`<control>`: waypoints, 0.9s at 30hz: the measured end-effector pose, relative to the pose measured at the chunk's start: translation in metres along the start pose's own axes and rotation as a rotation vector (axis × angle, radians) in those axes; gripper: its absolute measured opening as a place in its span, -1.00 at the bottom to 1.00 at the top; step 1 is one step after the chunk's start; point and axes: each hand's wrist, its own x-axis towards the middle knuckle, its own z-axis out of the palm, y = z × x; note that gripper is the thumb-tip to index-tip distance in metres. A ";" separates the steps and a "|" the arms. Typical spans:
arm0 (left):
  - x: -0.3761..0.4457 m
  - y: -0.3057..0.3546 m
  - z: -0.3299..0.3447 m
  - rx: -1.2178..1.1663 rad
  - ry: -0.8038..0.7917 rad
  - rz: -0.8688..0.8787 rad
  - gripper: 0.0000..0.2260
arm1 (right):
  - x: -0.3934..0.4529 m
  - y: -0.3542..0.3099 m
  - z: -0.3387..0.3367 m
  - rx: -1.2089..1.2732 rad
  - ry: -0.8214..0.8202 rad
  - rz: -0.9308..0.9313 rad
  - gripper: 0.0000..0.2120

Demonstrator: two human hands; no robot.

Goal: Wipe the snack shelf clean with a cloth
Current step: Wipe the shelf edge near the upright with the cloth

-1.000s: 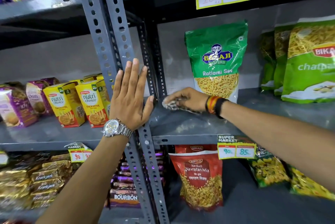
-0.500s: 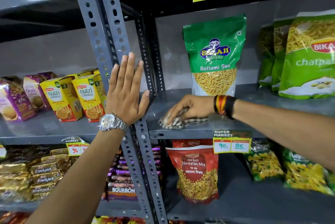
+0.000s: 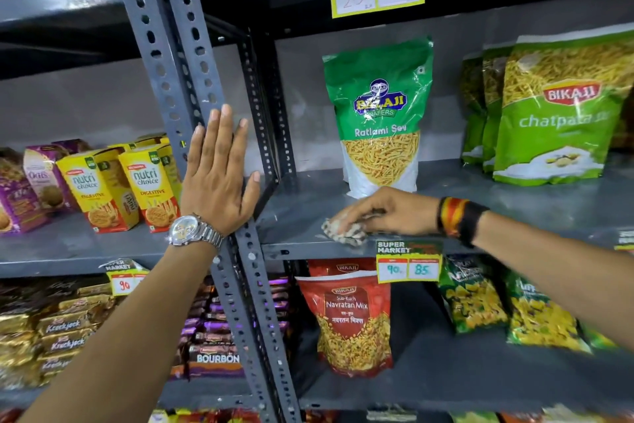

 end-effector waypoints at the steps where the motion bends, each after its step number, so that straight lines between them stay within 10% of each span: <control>1: 0.000 0.001 -0.001 -0.002 -0.003 -0.009 -0.35 | -0.013 -0.001 -0.007 0.027 -0.007 0.004 -0.63; 6: -0.006 0.020 -0.005 -0.044 0.001 -0.119 -0.34 | 0.012 -0.008 -0.026 0.033 0.263 0.027 -0.65; 13: -0.017 0.024 0.004 -0.049 -0.008 -0.156 -0.35 | 0.075 0.007 0.037 -0.157 0.282 0.059 -0.60; 18: -0.017 0.026 0.004 -0.058 -0.019 -0.160 -0.35 | -0.003 -0.021 0.020 -0.061 0.014 -0.109 -0.71; 27: -0.026 0.043 -0.004 -0.053 -0.112 -0.059 -0.34 | -0.012 0.007 -0.048 -0.089 0.312 0.060 -0.69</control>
